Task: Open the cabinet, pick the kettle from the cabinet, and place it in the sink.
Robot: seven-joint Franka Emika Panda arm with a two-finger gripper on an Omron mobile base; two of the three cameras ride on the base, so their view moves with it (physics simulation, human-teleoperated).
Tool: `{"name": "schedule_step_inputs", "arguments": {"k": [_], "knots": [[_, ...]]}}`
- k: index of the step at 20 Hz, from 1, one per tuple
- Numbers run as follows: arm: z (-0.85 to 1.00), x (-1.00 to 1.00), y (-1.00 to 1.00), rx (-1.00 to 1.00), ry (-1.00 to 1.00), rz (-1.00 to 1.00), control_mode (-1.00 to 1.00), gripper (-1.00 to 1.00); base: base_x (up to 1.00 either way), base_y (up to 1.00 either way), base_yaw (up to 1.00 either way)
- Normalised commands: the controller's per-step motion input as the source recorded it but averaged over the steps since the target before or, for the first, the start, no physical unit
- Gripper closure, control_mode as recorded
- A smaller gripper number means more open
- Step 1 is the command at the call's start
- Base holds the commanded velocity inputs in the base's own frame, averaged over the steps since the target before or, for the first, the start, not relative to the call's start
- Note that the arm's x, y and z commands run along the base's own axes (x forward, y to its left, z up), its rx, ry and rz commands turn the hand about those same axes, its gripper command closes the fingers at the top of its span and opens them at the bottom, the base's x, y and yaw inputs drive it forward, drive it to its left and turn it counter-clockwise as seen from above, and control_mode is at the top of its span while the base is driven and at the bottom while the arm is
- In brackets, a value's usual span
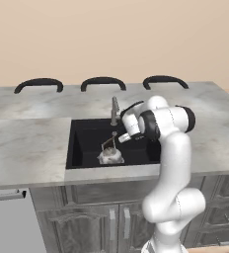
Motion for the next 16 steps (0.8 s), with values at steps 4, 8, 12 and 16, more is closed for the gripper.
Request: {"name": "schedule_step_inputs", "arguments": {"k": [4, 8, 12, 16], "knots": [[0.27, -0.15, -0.18, 0.00, 0.00, -0.02, -1.00, -1.00, 0.00, 0.00, 0.00], [0.29, -0.16, -0.25, 0.00, 0.00, 0.00, -1.00, -1.00, 0.00, 0.00, 0.00], [0.34, -0.25, -0.19, 0.00, 0.00, 0.00, -1.00, -1.00, 0.00, 0.00, 0.00], [0.39, -0.34, -0.14, 0.00, 0.00, 0.00, -1.00, -1.00, 0.00, 0.00, 0.00]]}}
